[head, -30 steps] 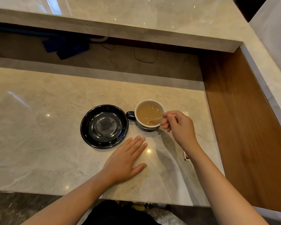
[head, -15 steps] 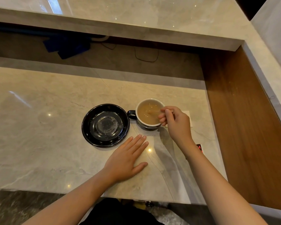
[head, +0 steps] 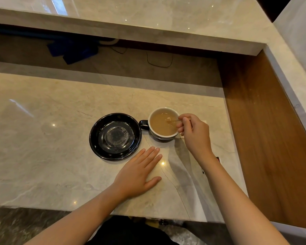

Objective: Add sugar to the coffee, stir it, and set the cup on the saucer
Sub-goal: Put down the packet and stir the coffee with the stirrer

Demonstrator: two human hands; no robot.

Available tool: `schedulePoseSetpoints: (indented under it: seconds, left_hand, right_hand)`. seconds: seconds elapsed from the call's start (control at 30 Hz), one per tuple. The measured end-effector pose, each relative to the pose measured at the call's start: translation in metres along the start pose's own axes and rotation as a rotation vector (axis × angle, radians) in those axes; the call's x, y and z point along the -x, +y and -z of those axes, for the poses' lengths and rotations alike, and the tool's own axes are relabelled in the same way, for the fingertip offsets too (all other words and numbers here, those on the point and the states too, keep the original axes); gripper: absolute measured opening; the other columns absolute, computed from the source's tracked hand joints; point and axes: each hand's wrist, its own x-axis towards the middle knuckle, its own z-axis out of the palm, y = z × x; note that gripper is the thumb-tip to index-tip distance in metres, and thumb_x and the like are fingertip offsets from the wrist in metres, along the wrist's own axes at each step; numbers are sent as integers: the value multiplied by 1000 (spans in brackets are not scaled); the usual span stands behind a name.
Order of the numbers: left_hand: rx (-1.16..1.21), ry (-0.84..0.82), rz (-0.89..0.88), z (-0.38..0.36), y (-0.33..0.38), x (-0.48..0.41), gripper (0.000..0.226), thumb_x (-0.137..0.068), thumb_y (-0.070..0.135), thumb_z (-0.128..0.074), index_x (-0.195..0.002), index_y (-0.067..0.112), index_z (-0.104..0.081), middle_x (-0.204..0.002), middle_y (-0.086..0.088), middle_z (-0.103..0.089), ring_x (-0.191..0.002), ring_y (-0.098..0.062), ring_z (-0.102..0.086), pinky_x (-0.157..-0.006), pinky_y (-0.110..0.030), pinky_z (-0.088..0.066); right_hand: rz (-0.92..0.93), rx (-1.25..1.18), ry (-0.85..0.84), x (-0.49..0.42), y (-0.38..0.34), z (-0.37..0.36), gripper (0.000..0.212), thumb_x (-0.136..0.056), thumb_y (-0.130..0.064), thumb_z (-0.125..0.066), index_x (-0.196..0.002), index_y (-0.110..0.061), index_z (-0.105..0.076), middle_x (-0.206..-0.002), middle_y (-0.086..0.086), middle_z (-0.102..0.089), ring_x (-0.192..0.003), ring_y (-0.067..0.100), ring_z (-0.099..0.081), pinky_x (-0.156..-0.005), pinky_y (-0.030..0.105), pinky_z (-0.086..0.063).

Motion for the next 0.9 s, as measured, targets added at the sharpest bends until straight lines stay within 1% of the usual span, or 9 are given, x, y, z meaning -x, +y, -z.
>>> schedulePoseSetpoints:
  seconds: [0.17,0.27,0.33,0.4,0.53,0.67,0.77,0.83,0.9]
  left_hand:
    - [-3,10,-7,1,1,-1,67,-93,56,-32,-147,19,-19,-155,0,-11,-143,-16,-3,-114,-48,0]
    - [1,11,-10,2,1,-1,67,-92,55,-33,-147,19,-20,-155,0,-12,-143,-16,-4,-115,-48,-1]
    - [10,7,-4,2,1,-1,67,-92,56,-31,-147,20,-18,-155,1,-10,-143,-15,-1,-115,-47,1]
    - [18,-4,0,1,1,-1,67,-93,58,-28,-148,22,-14,-155,2,-7,-143,-13,3,-114,-46,4]
    - [18,-6,2,0,0,-1,67,-92,59,-27,-148,23,-12,-156,3,-6,-143,-12,4,-114,-44,5]
    - [19,-11,0,0,0,-1,68,-92,59,-26,-148,23,-12,-156,3,-5,-143,-12,6,-115,-43,6]
    - [13,-11,-1,-2,-1,-1,68,-92,59,-26,-148,23,-11,-155,4,-4,-143,-11,7,-115,-41,7]
    - [10,-10,-2,-2,-2,-1,68,-92,59,-26,-147,23,-11,-155,4,-4,-143,-11,6,-115,-41,7]
    - [9,-4,-4,-2,-1,-1,68,-92,59,-26,-147,23,-11,-155,3,-4,-143,-11,5,-115,-42,6]
  right_hand:
    - [13,-110,-101,9,0,-5,23,-96,-10,-41,-93,-19,-61,-74,3,-65,-61,7,-57,-61,17,-50]
    - [-15,-143,-158,10,2,4,23,-95,-9,-42,-90,-16,-63,-73,8,-66,-58,9,-57,-56,15,-49]
    - [-39,-113,-166,7,3,13,22,-94,-8,-42,-89,-13,-63,-69,5,-66,-55,7,-57,-54,16,-48]
    - [-37,-24,-148,2,3,22,22,-94,-9,-42,-89,-11,-64,-66,0,-66,-54,4,-58,-55,17,-49]
    - [75,192,-48,-6,0,24,22,-94,-11,-42,-93,-9,-64,-68,0,-64,-64,13,-60,-65,31,-51]
    - [79,127,-19,-8,-2,8,22,-95,-10,-41,-94,-9,-63,-68,-5,-62,-64,11,-58,-66,30,-51]
    - [60,41,-61,-5,-4,-2,22,-95,-9,-41,-95,-8,-63,-73,5,-66,-66,15,-60,-68,31,-53]
    - [54,2,-105,1,-4,-4,21,-95,-9,-42,-94,-10,-63,-75,9,-68,-65,12,-60,-67,27,-53]
    - [47,-17,-141,7,-2,0,21,-94,-9,-43,-92,-13,-63,-74,10,-68,-60,5,-59,-62,17,-51]
